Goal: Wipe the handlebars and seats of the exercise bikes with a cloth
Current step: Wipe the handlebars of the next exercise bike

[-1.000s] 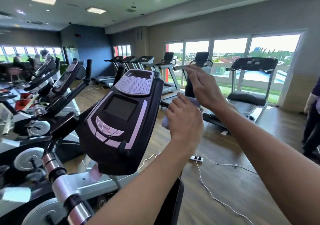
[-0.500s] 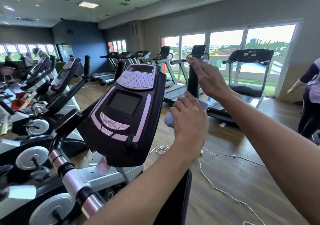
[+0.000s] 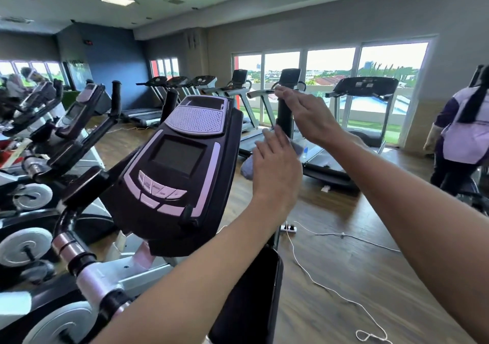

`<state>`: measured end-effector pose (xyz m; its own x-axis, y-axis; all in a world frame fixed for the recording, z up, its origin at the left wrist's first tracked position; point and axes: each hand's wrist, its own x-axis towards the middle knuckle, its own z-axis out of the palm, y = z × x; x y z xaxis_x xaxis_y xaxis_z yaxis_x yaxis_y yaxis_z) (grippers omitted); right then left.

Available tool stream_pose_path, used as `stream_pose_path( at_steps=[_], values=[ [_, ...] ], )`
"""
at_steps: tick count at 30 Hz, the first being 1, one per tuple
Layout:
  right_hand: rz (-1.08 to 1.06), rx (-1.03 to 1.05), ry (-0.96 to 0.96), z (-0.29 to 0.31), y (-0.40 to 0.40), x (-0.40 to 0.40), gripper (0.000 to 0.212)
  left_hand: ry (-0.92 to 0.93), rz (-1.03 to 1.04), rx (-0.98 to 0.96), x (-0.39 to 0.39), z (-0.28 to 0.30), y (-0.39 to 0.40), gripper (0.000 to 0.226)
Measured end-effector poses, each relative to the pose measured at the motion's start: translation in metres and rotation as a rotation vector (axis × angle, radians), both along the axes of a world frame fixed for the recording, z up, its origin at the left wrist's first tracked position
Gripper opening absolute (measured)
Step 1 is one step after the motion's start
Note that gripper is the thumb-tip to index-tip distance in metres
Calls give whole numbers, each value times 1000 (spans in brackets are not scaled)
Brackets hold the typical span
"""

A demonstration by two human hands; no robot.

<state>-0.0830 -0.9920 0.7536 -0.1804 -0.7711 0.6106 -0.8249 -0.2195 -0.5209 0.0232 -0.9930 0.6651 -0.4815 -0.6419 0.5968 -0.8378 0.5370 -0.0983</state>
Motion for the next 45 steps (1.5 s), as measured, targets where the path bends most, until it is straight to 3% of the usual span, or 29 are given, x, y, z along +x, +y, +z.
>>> stream_pose_path(
  at_steps=[4, 6, 10, 14, 24, 30, 39, 45],
  values=[
    [15, -30, -6, -3, 3, -1, 46, -280, -185, -122, 38, -20, 23, 80],
    [31, -39, -10, -3, 2, -1, 47, -327, -333, -155, 50, -15, 15, 86],
    [64, -35, -76, -3, 2, -6, 53, -395, -614, -419, 53, -4, -15, 68],
    [122, -13, -128, -2, 3, -12, 53, -453, -757, -454, 40, 13, -45, 64],
    [153, 82, -173, 17, 2, -28, 75, -549, -670, -387, 3, 68, -60, 57],
    [156, 61, -118, 12, 0, -29, 73, -360, -738, -395, 21, 25, -49, 70],
    [163, 58, -139, 11, 3, -27, 72, -288, -622, -462, 18, 14, -42, 52],
    [171, 54, -130, 12, 5, -25, 69, -542, -837, -606, 16, 42, -60, 39]
  ],
)
